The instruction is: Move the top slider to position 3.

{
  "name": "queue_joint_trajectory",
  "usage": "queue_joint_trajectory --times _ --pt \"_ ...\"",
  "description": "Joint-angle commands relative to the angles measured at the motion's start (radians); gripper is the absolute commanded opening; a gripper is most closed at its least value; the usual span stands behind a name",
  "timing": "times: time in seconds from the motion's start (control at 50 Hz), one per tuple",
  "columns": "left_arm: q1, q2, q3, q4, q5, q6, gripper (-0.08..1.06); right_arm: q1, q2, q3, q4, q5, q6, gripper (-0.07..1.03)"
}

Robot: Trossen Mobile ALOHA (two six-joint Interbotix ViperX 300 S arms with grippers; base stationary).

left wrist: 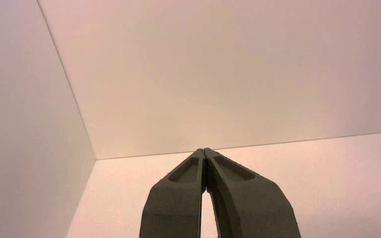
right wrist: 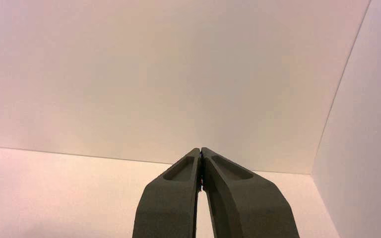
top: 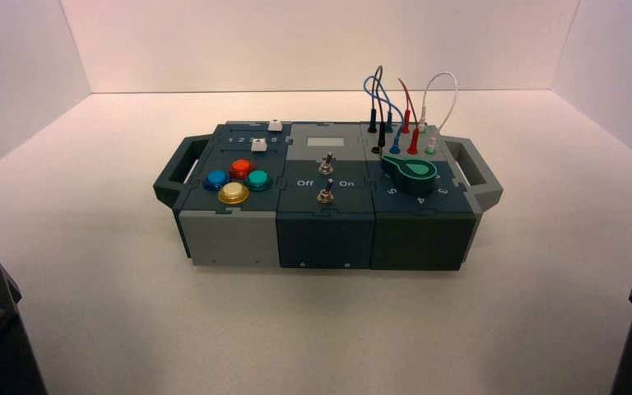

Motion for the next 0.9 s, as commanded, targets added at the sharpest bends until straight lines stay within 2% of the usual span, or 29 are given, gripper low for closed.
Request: queue_joint_trajectory --times 0.02,0.26,0.38,0.56,0.6,0.76,0.9 --pt "0.002 0.003 -0.012 0.003 -0.014 0.005 -0.03 -0.002 0.003 -0.014 0.002 -0.002 0.003 -0.02" --pt "0.005 0.003 0.0 0.002 -0.055 0.005 -0.03 -0.002 0.002 -0.012 0.003 0.003 0.002 -0.02" --pt "0.005 0.0 -0.006 0.0 -0.031 0.0 -0.03 0.005 0.003 -0.017 0.005 0.015 0.008 -0.02" --pt "-0.018 0.009 -0.069 -0.002 0.106 -0.002 -0.03 0.015 0.011 -0.049 0.008 0.141 0.011 -0.02" --pt "-0.044 0.026 -0.094 -0.003 0.153 -0.002 -0.03 0.025 0.015 -0.066 0.009 0.195 0.011 -0.02" --pt "-0.126 0.092 -0.133 -0.005 0.229 -0.003 -0.03 0.08 0.038 -0.104 0.009 0.291 0.011 -0.02" --pt "-0.201 0.152 -0.17 -0.005 0.318 -0.002 -0.03 0.14 0.091 -0.158 0.009 0.407 0.009 -0.02"
